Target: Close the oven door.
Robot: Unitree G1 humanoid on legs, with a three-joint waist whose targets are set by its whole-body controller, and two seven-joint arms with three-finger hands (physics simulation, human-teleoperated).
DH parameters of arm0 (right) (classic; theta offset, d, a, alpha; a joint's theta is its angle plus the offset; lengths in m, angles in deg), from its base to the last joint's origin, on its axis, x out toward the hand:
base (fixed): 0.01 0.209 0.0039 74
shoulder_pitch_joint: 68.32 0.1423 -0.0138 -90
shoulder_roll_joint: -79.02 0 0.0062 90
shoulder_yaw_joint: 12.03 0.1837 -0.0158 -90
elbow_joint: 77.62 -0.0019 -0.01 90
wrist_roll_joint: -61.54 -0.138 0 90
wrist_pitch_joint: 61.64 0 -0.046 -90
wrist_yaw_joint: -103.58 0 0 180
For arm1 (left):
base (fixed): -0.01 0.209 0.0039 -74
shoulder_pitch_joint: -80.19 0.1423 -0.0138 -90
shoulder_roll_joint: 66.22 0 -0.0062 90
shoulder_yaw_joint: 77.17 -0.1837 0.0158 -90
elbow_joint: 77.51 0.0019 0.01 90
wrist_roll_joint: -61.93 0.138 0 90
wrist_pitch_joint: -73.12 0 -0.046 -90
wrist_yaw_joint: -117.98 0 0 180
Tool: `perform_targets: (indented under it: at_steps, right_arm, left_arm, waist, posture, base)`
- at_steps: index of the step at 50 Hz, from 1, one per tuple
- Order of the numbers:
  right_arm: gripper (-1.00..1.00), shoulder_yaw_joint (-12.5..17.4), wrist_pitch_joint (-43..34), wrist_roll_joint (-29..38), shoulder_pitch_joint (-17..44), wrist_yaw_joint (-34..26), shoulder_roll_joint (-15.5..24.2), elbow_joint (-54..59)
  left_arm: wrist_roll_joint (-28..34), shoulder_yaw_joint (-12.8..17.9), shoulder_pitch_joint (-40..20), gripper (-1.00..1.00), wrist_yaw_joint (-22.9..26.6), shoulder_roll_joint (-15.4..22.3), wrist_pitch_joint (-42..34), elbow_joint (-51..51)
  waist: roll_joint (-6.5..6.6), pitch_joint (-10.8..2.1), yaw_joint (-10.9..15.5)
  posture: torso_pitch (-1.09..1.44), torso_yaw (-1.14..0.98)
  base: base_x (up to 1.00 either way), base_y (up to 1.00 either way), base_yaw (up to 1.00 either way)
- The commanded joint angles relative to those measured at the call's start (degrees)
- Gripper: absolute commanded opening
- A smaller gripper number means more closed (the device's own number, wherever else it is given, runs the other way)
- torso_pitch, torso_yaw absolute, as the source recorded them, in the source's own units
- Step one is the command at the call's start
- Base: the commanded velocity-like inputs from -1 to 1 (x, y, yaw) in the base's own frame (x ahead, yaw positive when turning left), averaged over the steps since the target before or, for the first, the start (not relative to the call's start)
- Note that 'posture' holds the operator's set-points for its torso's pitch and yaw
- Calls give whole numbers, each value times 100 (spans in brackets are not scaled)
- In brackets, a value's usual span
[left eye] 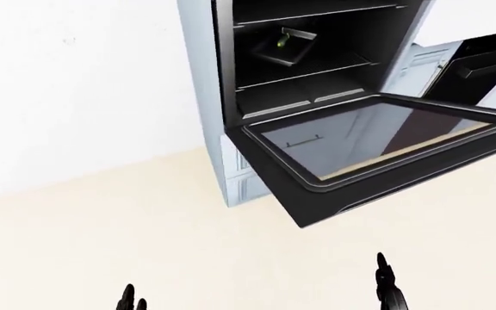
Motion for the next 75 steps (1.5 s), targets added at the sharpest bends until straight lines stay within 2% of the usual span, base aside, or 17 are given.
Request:
perform_targets:
  at_steps: [1,7,10,16,17,21,26,33,34,44,48,50,53,58,61,63,75]
  right_arm:
    - [100,24,135,-94,82,-110,26,-129]
    - [100,7,115,-129,81,-146,18,-128]
    - [100,3,130,-140,80,-161,11,-129]
    - [100,49,105,-299,67,-439,-13,-130]
    - [100,49,104,-310,66,-451,-14,-130]
    - [100,40,88,-346,79,-506,-19,-133]
    - [100,44,62,-403,81,-567,-28,-133]
    - [100,56,30,-499,65,-691,-38,-133]
    - [100,49,29,-496,68,-691,-38,-134]
    - [100,46,14,-534,71,-756,-47,-133]
    - [100,48,0,-543,76,-762,-46,-133]
    - [100,56,-10,-566,78,-789,-52,-133]
    - [100,60,-13,-580,85,-800,-50,-135]
    - [100,58,0,-585,86,-811,-53,-135]
    - [100,56,5,-589,83,-816,-57,-135]
    - [100,52,7,-589,78,-820,-61,-134]
    - [100,54,23,-619,71,-882,-76,-134]
  left_arm:
    - [-56,77,-36,100,17,126,136,-115]
    - [-34,95,-37,100,15,126,142,-115]
    - [-26,92,-32,100,5,117,152,-116]
    - [-49,59,-17,100,-6,86,181,-123]
    - [-50,53,-16,100,-8,86,181,-122]
    - [-57,42,-24,100,-9,88,173,-122]
    - [-65,40,-28,100,0,92,167,-122]
    - [-71,53,-28,100,15,108,152,-118]
    - [-72,56,-31,100,16,108,149,-118]
    - [-65,66,-31,100,18,107,145,-118]
    - [-65,61,-33,100,10,101,148,-121]
    - [-68,53,-34,100,9,97,151,-122]
    - [-74,49,-34,100,7,98,152,-123]
    - [-81,40,-34,100,8,96,155,-124]
    - [-84,37,-32,100,7,96,158,-123]
    - [-81,31,-31,100,3,92,161,-123]
    - [-93,39,-34,100,19,101,151,-121]
  waist:
    - [4,-77,7]
    - [90,-230,-79]
    - [167,-124,-116]
    - [621,-38,-59]
    - [416,-35,-47]
    - [480,-61,-61]
    - [298,-50,-71]
    - [-297,-204,-82]
    - [-123,-123,-147]
    - [240,-43,-101]
    - [729,-101,-73]
    - [536,-57,-27]
    - [508,-68,-52]
    - [259,-68,-72]
    - [11,-96,-73]
    - [-308,-172,-111]
    - [371,-40,-87]
  posture:
    - [0,0]
    - [0,0]
    - [0,0]
    - [0,0]
    - [0,0]
    - [0,0]
    - [0,0]
    - [0,0]
    - [0,0]
    - [0,0]
    - [0,0]
    - [0,0]
    - [0,0]
    - [0,0]
    - [0,0]
    - [0,0]
    - [0,0]
  base:
    - [0,0,0]
    - [0,0,-2]
    - [0,0,-20]
    - [0,0,-19]
    - [0,0,-19]
    - [0,0,-19]
    - [0,0,-20]
    - [0,0,-23]
    - [0,0,-22]
    - [0,0,-22]
    - [0,0,-21]
    - [0,0,-21]
    - [0,0,-22]
    - [-5,0,-45]
    - [-6,0,-39]
    - [-5,0,-36]
    - [-5,0,-28]
